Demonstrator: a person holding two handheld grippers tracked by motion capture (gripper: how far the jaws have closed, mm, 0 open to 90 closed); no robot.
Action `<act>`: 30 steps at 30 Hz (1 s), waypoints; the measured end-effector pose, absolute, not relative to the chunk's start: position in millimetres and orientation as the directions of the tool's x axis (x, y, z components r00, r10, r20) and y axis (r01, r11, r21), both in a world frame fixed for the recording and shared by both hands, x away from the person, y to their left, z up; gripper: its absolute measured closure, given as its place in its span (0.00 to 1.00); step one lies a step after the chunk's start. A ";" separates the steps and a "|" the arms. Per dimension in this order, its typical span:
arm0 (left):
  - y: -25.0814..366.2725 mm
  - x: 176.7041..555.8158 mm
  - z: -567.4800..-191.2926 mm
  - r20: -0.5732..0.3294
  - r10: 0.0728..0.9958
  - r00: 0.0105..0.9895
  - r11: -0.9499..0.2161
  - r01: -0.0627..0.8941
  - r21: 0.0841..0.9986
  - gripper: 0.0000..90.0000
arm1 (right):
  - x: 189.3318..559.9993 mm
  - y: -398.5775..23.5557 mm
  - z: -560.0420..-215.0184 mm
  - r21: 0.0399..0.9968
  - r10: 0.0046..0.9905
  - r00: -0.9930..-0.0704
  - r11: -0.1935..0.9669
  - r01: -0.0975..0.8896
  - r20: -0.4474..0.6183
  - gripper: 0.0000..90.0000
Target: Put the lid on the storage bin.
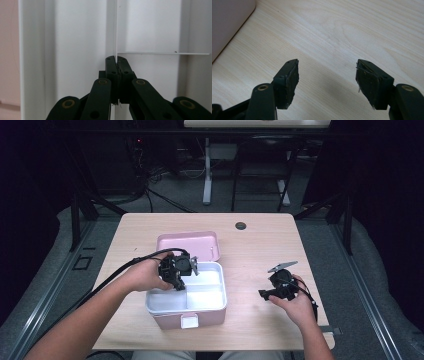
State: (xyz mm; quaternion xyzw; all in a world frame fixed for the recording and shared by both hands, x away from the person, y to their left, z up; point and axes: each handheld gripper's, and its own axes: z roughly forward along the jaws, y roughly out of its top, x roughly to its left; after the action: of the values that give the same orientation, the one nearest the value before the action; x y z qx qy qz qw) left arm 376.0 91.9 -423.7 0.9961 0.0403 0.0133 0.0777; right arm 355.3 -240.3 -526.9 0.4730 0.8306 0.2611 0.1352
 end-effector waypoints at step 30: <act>89.9 375.4 -430.5 0.030 0.082 0.996 -0.983 0.075 0.169 1.00 | 355.9 -241.1 -528.5 0.562 0.858 -0.512 0.409 0.719 0.031 0.38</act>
State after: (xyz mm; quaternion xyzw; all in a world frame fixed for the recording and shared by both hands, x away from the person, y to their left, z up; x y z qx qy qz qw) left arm 375.4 89.9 -430.5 0.9955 0.0394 0.0186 0.0840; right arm 355.9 -241.1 -528.5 0.4758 0.8288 0.2630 0.1325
